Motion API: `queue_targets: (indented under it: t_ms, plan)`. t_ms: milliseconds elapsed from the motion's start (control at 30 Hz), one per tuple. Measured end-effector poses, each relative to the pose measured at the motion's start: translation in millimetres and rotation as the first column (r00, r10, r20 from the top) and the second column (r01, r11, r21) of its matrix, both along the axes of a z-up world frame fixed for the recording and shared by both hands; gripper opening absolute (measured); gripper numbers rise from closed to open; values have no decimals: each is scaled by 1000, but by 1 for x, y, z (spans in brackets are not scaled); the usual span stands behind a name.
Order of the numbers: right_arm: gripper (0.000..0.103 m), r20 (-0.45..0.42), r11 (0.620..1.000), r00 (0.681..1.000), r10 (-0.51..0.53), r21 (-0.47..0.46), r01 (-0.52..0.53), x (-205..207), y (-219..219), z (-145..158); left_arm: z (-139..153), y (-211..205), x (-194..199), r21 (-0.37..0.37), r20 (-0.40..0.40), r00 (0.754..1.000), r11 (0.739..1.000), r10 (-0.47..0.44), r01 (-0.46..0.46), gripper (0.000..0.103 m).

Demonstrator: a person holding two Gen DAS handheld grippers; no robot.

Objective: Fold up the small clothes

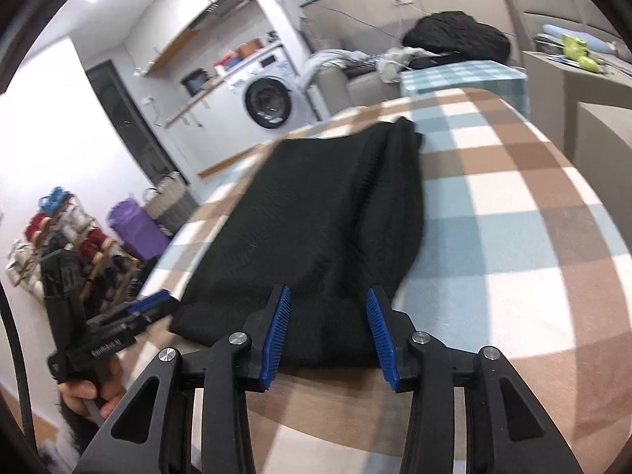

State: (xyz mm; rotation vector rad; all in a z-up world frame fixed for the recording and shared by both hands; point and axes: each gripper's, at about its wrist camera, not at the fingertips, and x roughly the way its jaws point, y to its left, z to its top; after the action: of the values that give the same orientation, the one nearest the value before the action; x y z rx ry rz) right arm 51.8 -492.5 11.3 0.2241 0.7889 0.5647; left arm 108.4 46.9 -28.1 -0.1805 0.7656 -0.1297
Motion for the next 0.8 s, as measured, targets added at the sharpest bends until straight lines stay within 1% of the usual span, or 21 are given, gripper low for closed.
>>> queue_targets:
  t_ms: [33, 133, 167, 200, 233, 267, 333, 367, 433, 467, 500, 533, 567, 600, 633, 667, 700, 733, 767, 800]
  plan:
    - [42, 1, 1000, 1000, 12, 4, -12, 2, 4, 0, -1, -3, 0, 7, -3, 1000, 1000, -6, 6, 54]
    - [42, -19, 999, 1000, 10, -41, -11, 14, 18, -8, -5, -9, 1, 19, -21, 999, 999, -29, 29, 54]
    - [39, -29, 999, 1000, 9, -49, -10, 17, 20, -12, -6, -11, 1, 21, -25, 999, 999, -36, 36, 54]
    - [27, -41, 998, 999, 3, -63, -6, 21, 23, -16, -7, -13, 0, 27, -27, 999, 999, -37, 38, 54]
    - [21, -49, 997, 999, 4, -79, -7, 24, 26, -18, -7, -14, 0, 34, -26, 999, 999, -36, 37, 54]
    - [9, -49, 997, 999, 12, -81, -16, 25, 28, -18, -8, -14, 0, 36, -26, 999, 999, -37, 38, 54]
    - [8, -10, 999, 999, 46, -26, -46, 19, 27, -10, -8, -14, 0, 34, -25, 999, 999, -38, 39, 54]
    - [8, 1, 999, 999, 35, -32, -35, 17, 26, -6, -8, -15, -1, 31, -23, 999, 999, -41, 42, 54]
    - [8, -18, 996, 1000, 0, -85, -1, 19, 23, -10, -7, -15, -2, 29, -21, 999, 999, -43, 43, 54]
    - [8, -30, 992, 999, -18, -126, 14, 20, 22, -15, -7, -15, -4, 32, -18, 999, 999, -42, 42, 54]
    - [8, -46, 990, 999, -19, -139, 12, 20, 22, -19, -6, -14, -5, 32, -14, 999, 999, -40, 40, 54]
    - [9, -44, 991, 999, -19, -137, 13, 18, 21, -20, -5, -14, -7, 31, -6, 999, 999, -37, 37, 54]
    - [15, -33, 990, 999, -18, -141, 13, 16, 20, -19, -3, -13, -10, 26, 4, 999, 999, -35, 35, 54]
    - [23, -11, 988, 1000, -16, -155, 14, 12, 21, -16, -1, -12, -14, 22, 14, 999, 999, -32, 32, 55]
    - [29, 18, 985, 1000, -13, -172, 16, 8, 21, -13, 1, -11, -18, 21, 26, 999, 999, -28, 28, 60]
    - [46, 45, 984, 999, -12, -178, 20, 3, 20, -11, 3, -10, -22, 21, 40, 999, 1000, -24, 23, 64]
    - [65, 71, 984, 997, -14, -174, 27, -1, 19, -8, 6, -9, -27, 26, 60, 998, 1000, -13, 12, 73]
    - [72, 90, 985, 996, -19, -172, 34, -5, 17, -6, 9, -9, -32, 32, 80, 997, 999, -2, -1, 82]
    - [82, 115, 984, 993, -26, -173, 46, -9, 14, -4, 12, -8, -36, 34, 96, 995, 999, 3, -6, 83]
    - [89, 142, 983, 989, -28, -176, 53, -15, 12, -2, 14, -8, -42, 35, 116, 993, 999, 5, -9, 83]
